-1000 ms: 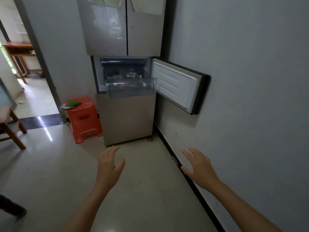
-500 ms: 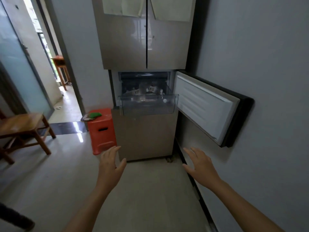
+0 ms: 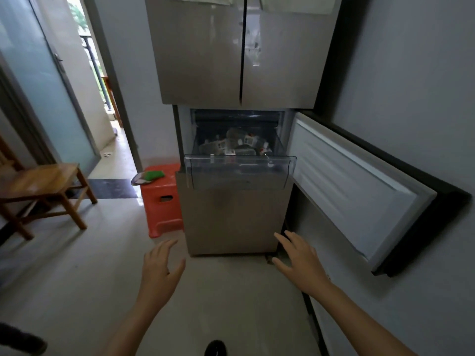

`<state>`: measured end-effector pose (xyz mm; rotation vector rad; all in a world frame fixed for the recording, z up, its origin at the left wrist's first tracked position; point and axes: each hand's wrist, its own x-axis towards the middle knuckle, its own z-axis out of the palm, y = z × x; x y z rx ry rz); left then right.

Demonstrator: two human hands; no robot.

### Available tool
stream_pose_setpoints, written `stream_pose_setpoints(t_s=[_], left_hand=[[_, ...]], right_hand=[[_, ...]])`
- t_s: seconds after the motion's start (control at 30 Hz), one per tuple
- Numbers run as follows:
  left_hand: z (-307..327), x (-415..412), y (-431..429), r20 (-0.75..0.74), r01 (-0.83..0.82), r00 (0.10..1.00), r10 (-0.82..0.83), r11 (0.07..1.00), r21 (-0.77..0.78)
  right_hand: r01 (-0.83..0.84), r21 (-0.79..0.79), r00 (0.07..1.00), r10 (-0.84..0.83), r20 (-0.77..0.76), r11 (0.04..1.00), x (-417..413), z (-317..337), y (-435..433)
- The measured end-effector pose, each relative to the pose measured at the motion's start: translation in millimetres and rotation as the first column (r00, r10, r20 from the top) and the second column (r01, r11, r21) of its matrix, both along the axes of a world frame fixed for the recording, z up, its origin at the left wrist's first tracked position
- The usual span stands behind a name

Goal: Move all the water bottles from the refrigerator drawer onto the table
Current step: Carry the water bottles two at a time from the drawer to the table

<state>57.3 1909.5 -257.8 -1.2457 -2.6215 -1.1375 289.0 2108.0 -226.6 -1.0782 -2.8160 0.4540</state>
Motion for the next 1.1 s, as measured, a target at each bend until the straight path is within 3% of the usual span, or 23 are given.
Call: stream_pose_setpoints(t_s=[0.4,0.73,1.1], left_hand=[[5.0,-143.6,151.6,0.076,-0.02,0.997,0.007,0.985,0.17],[-8.4,-193.7,241.0,0.078,0.071,0.994,-0.079,0.992,0.101],[20.6,-243.0,340.3,-0.123,0.046,0.991,-0.047,0.999,-0.007]], right_hand=[[-0.058,0.121,0.998,0.055,0.034,0.991,-157.9,28.7,142.9],[-0.039,0.076,0.998,0.034,0.06,0.996,-219.7,17.7,209.0],[-0.057,0.017,0.977,0.059,-0.206,0.998,-270.0,21.7,324.5]])
